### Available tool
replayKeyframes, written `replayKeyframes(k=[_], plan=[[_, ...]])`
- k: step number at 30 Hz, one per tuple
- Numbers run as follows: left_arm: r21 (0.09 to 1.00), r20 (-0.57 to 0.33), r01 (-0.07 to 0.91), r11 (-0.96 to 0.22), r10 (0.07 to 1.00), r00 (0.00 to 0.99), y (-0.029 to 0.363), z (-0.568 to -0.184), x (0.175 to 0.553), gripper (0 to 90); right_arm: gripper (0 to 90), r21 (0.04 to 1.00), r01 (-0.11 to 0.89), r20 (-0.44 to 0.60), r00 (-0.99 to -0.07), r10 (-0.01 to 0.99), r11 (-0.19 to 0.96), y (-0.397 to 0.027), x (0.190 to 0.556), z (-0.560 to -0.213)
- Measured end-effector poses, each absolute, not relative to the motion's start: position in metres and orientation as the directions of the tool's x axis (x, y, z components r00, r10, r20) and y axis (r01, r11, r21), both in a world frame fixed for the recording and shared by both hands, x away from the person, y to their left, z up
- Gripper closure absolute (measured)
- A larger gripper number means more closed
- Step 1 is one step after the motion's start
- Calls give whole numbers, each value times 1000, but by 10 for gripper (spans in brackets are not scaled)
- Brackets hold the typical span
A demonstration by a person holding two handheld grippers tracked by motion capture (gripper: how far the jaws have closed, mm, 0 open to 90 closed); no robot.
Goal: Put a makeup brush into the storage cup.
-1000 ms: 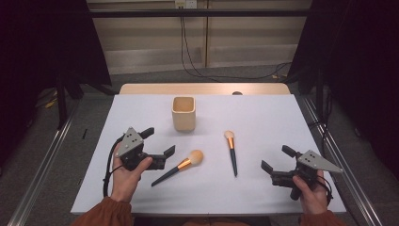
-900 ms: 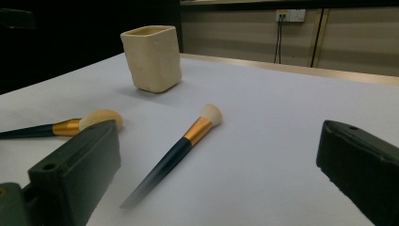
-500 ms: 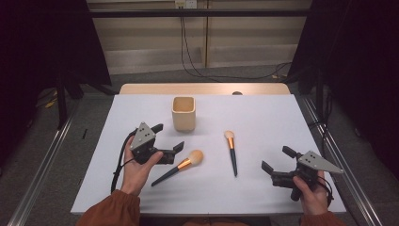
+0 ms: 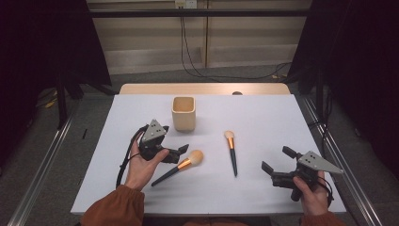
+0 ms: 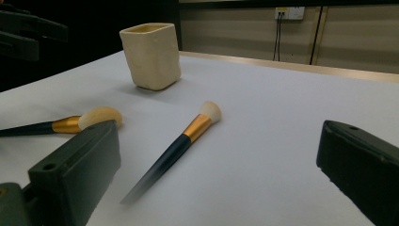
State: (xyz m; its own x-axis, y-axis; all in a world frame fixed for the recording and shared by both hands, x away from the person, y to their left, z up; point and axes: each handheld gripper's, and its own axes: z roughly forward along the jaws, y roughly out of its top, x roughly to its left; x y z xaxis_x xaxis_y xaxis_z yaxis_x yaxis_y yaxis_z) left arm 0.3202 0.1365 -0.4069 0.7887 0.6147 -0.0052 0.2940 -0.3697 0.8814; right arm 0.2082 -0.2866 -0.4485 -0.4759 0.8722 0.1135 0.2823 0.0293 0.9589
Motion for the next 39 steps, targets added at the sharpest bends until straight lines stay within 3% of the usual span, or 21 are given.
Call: replayKeyframes(k=[15, 23, 39], plan=[[756, -97, 428, -496, 562, 822, 135, -409, 331, 67, 0, 957, 290, 118, -480, 869, 30, -287, 208, -449], [622, -79, 467, -628, 542, 836, 125, -407, 337, 67, 0, 953, 301, 123, -485, 866, 33, -286, 209, -450], [400, -98, 495, -771, 501, 860, 113, -420, 344, 66, 0, 952, 305, 126, -489, 863, 34, -286, 209, -450]])
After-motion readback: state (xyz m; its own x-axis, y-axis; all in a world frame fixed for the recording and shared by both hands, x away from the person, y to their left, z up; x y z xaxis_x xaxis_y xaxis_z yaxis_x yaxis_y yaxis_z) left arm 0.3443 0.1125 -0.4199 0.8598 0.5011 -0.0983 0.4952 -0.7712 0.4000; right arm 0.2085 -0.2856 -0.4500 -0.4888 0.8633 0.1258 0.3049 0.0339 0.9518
